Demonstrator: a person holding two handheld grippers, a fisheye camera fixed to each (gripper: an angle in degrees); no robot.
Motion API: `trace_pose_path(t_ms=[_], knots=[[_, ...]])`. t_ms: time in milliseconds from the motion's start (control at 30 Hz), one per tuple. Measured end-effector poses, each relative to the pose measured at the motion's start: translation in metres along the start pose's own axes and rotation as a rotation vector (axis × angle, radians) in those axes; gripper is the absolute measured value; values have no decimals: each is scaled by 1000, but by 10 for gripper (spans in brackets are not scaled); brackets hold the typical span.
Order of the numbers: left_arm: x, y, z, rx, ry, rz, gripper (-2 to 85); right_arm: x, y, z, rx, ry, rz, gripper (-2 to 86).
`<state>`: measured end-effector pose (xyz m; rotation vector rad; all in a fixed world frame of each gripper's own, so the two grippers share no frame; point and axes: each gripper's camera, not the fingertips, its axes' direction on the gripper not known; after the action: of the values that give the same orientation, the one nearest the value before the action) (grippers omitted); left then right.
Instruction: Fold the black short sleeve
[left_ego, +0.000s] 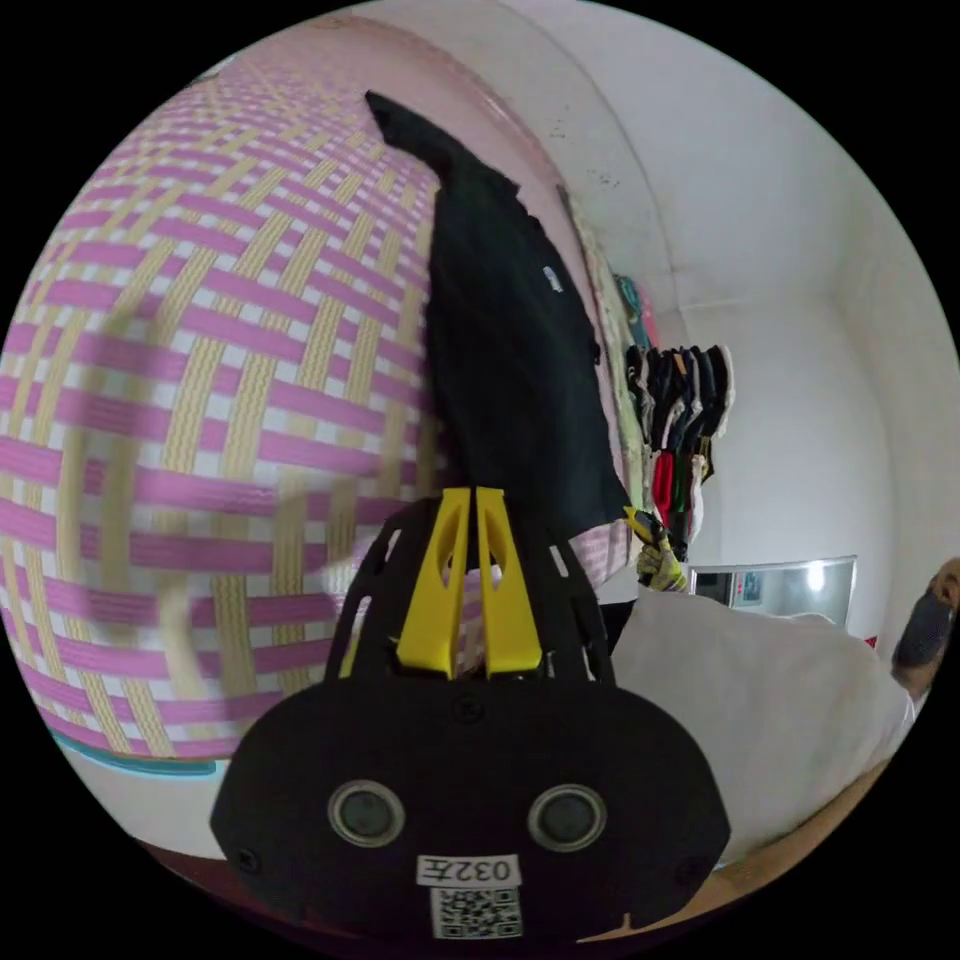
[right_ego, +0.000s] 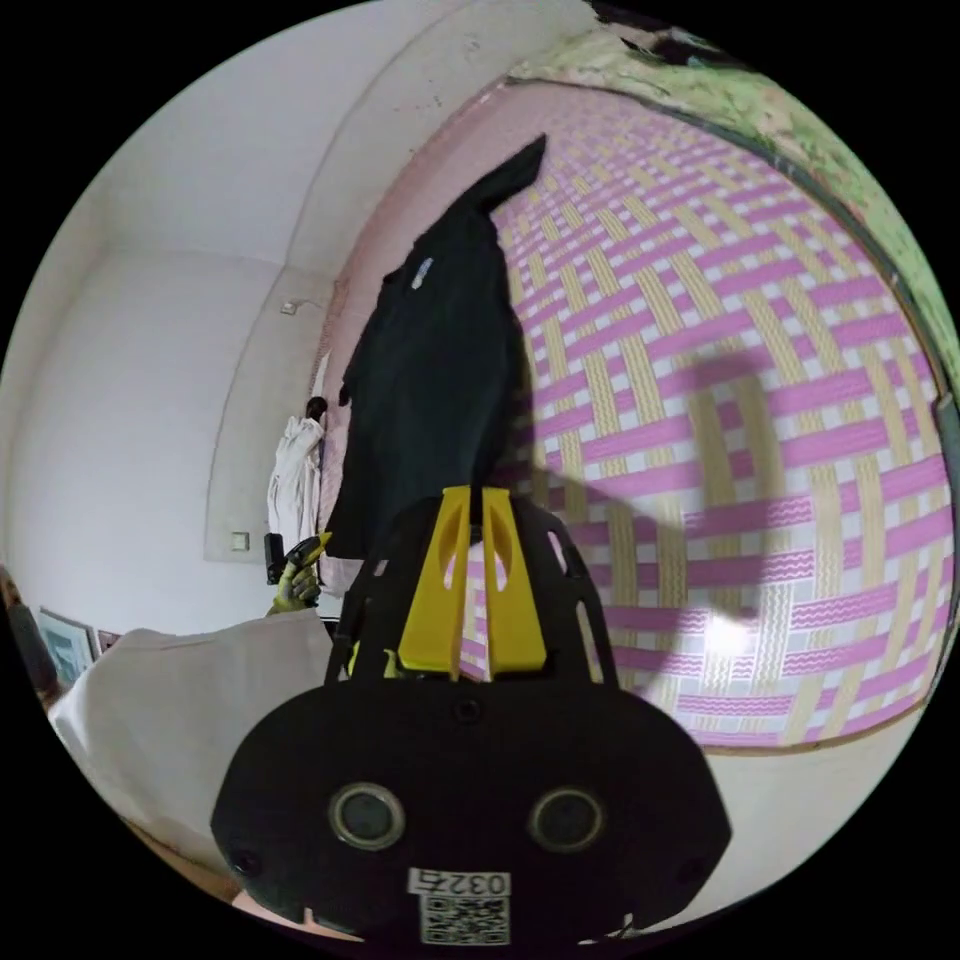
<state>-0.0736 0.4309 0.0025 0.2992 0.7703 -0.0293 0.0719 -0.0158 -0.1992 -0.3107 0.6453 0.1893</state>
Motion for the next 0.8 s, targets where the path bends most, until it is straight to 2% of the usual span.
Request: trace_pose_path(t_ms=[133, 267, 400, 500, 567, 667, 800], knots=[[22, 2, -31, 50, 1, 25, -9, -20, 13, -36, 78, -23, -79, -5], [0, 6, -6, -122, -84, -93, -9, 17, 32, -12, -63, 21, 60, -4], [4, 12, -5, -147, -107, -120, -8, 26, 49, 0, -82, 7, 100, 6], [7, 16, -12, -146, -49, -146, -4, 30, 59, -1, -75, 40, 127, 40], [11, 16, -23, -126, -90, -183, 7, 42, 63, -3, -69, 30, 175, 79], [40, 8, -40, -24, -89, -92, -1, 50, 67, -11, 10, -41, 214, 90], [73, -17, -22, -28, -9, -7, -12, 45, 64, 1, -17, -20, 215, 88]])
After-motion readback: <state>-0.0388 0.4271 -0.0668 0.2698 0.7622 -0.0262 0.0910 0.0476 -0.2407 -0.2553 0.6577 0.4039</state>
